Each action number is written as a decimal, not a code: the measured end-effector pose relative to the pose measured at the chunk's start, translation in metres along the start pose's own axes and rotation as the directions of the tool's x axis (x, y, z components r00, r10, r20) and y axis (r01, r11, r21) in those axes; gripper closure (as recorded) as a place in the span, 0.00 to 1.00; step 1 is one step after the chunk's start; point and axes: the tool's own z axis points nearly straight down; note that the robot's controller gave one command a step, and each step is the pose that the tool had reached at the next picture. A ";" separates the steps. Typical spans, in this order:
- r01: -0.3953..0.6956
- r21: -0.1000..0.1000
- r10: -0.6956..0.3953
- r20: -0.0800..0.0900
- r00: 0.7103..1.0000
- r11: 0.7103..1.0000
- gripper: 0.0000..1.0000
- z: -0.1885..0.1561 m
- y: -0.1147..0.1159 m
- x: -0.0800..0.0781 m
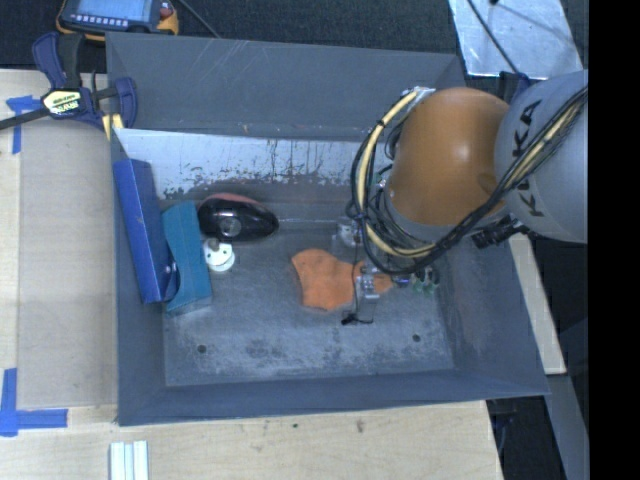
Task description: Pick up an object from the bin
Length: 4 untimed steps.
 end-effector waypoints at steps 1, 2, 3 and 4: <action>-0.001 -0.001 0.001 0.008 1.000 1.000 0.00 -0.004 0.000 -0.002; -0.110 -0.002 0.110 0.010 0.994 0.994 1.00 0.110 -0.005 -0.030; -0.110 -0.002 0.110 0.010 0.994 0.994 1.00 0.110 -0.005 -0.030; -0.090 0.000 0.090 0.008 0.996 0.996 1.00 0.090 -0.003 -0.029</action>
Offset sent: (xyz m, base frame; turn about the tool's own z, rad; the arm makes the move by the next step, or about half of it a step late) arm 0.0284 -0.0047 -0.1112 0.1100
